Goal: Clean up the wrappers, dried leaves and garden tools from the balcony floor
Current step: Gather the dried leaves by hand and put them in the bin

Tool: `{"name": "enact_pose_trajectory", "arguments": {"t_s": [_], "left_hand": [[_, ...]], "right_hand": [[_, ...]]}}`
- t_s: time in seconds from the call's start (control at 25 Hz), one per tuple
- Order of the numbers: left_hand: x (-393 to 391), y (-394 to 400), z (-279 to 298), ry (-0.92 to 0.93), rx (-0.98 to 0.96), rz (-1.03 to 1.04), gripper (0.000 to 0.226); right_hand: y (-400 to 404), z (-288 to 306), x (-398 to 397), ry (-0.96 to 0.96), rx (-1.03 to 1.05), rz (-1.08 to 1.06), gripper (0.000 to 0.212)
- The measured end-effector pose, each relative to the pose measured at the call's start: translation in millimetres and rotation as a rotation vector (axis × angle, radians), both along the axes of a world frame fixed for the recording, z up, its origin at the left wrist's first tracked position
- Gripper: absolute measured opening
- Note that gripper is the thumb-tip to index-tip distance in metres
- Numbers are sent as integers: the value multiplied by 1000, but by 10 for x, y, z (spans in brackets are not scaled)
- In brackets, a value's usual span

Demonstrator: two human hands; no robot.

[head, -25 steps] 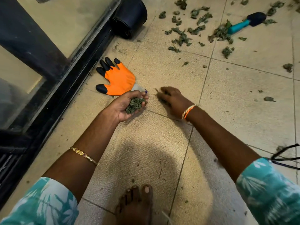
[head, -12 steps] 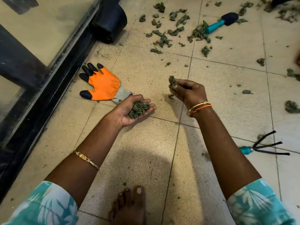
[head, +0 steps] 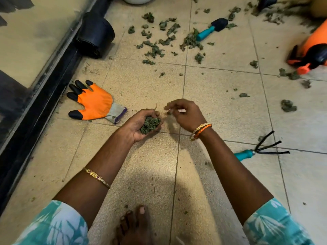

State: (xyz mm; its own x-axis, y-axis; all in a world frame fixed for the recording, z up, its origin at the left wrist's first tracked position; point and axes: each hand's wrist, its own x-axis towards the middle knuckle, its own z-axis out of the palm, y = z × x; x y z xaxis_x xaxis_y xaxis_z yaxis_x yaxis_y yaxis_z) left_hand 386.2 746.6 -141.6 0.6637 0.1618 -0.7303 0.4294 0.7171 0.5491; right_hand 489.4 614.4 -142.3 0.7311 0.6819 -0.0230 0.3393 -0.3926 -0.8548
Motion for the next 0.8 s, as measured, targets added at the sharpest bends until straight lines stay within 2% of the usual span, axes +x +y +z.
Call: {"name": "enact_pose_trajectory", "arguments": {"t_s": [0.04, 0.12, 0.2, 0.28, 0.36, 0.48, 0.56, 0.72, 0.8], "left_hand": [[-10, 30, -5, 6, 13, 19, 13], [-31, 109, -7, 14, 55, 35, 11], [-50, 166, 10, 33, 86, 61, 15], [-71, 186, 12, 65, 129, 55, 15], [-87, 180, -23, 94, 139, 53, 21], [-77, 170, -97, 139, 58, 158, 40], [-55, 156, -105, 168, 56, 156, 38], [3, 118, -81, 191, 127, 81, 28], [30, 103, -64, 198, 157, 49, 23]], "right_hand": [[-56, -38, 93, 0, 0, -79, 24], [-102, -154, 181, -43, -150, -104, 30], [-34, -312, 92, -59, -316, 36, 53], [110, -469, -119, -168, -384, 148, 63], [225, -619, -321, -378, -360, 230, 55], [221, -709, -426, -602, -229, 290, 21], [150, -686, -356, -696, -208, 318, 10], [164, -532, -132, -539, -333, 247, 16], [149, -479, -55, -455, -328, 223, 21]]}}
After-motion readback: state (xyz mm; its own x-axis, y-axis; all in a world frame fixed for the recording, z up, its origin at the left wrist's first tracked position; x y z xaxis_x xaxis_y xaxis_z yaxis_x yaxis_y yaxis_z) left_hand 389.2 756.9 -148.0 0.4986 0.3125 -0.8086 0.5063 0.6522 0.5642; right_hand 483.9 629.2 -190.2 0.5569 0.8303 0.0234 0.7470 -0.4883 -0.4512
